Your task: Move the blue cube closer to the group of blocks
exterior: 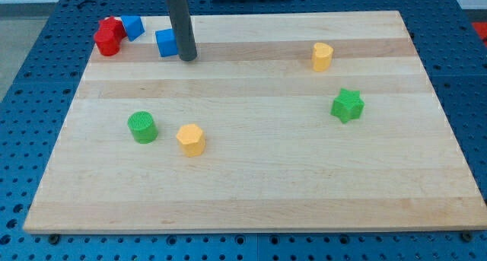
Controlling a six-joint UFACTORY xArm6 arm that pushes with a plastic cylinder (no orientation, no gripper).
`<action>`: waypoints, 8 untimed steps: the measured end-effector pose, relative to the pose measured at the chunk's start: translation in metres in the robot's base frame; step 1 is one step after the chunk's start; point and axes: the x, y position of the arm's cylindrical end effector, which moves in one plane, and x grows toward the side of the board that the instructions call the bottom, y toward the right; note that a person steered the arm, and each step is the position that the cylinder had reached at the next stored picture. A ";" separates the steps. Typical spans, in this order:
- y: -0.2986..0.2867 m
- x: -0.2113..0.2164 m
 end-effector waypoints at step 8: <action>-0.002 -0.035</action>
